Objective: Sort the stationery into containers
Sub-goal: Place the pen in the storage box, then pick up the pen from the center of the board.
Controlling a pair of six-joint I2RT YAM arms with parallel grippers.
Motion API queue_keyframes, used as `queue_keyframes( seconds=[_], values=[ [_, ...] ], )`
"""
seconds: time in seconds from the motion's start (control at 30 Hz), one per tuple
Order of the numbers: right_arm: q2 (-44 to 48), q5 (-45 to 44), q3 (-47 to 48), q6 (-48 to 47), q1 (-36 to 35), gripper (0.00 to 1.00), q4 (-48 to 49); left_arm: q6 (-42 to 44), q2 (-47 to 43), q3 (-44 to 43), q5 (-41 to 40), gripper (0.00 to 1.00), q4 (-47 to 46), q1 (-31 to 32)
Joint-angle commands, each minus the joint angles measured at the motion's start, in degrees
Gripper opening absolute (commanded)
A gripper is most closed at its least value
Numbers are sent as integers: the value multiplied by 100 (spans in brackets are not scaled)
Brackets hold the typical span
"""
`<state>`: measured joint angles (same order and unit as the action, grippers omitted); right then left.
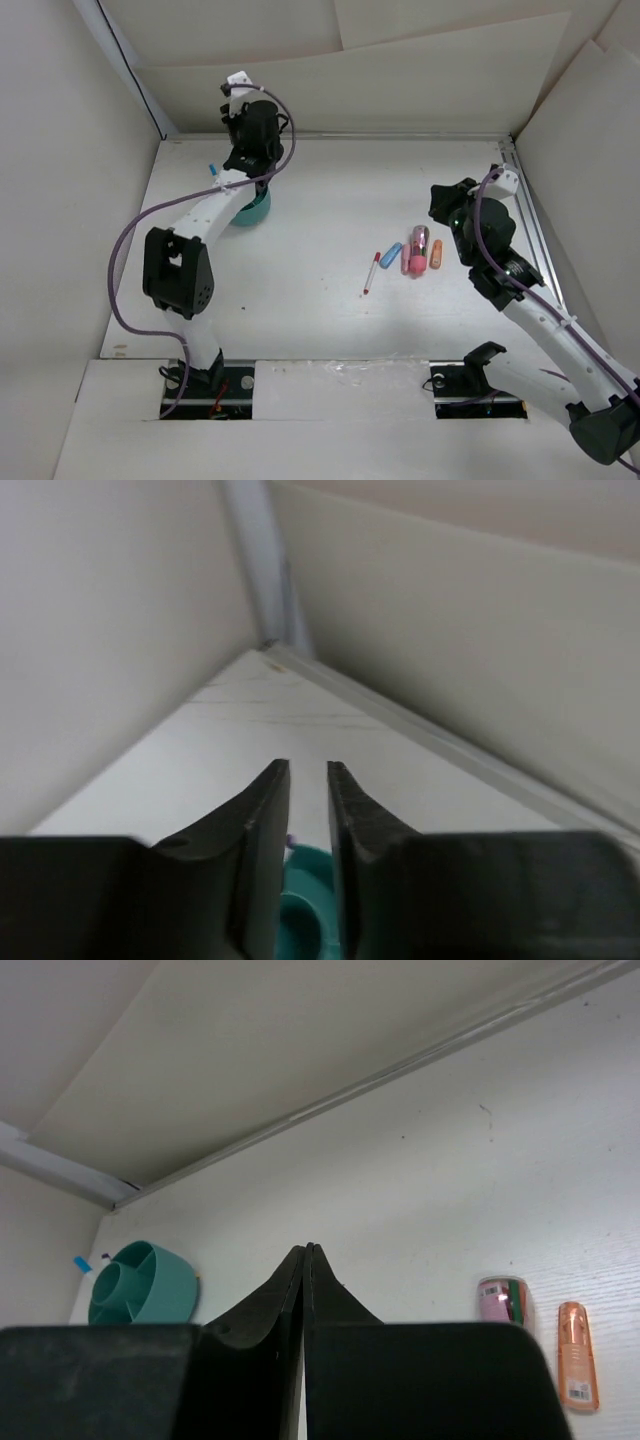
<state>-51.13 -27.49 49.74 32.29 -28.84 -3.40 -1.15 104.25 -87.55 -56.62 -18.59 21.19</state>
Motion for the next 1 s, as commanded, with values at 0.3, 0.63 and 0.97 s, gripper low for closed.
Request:
queue_keyframes(
  seconds=[0.3, 0.63, 0.97],
  values=[
    [-46, -600, 107, 137, 89, 5, -20, -2424, -63, -836, 2786, 0, 3195, 2362],
    [-98, -600, 107, 190, 142, 39, -73, -2215, 139, 774, 4511, 19, 2747, 3426],
    [-98, -495, 107, 190, 142, 39, -73, -2022, 939, 494, 4703, 26, 2764, 3629]
  ],
)
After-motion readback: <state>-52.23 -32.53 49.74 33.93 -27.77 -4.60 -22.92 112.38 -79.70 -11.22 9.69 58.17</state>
